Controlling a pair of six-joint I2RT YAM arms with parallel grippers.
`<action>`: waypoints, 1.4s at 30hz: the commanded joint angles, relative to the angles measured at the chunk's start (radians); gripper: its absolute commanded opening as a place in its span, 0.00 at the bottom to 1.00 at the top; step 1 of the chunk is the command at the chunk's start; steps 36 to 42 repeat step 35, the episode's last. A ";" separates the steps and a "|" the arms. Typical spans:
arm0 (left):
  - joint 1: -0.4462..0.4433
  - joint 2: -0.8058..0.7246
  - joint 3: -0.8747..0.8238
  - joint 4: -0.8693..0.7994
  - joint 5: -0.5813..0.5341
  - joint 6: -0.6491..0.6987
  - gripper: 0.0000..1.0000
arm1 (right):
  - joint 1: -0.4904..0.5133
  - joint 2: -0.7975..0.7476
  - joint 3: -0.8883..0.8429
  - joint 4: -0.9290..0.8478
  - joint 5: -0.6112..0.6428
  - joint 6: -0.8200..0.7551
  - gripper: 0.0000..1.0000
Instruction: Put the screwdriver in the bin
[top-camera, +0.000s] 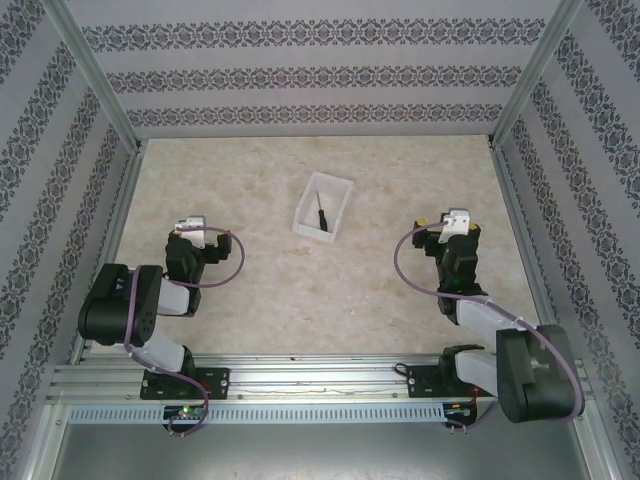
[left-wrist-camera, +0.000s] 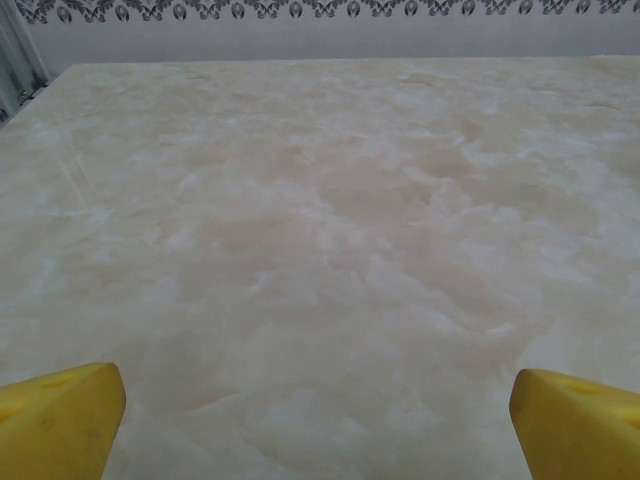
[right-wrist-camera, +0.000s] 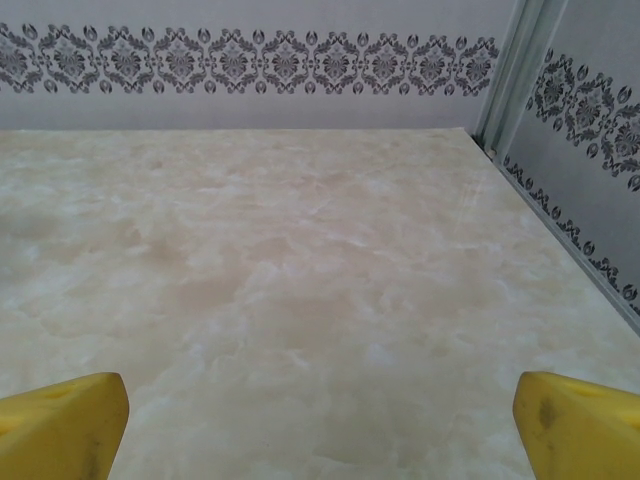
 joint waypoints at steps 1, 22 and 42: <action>0.000 -0.006 0.001 0.067 -0.014 -0.013 0.99 | -0.022 0.072 0.007 0.106 -0.060 -0.010 0.98; 0.000 -0.006 0.122 -0.159 -0.027 -0.018 0.99 | -0.050 0.344 0.117 0.198 -0.177 0.013 0.98; 0.000 -0.006 0.122 -0.159 -0.027 -0.017 0.99 | -0.051 0.346 0.114 0.208 -0.179 0.012 0.98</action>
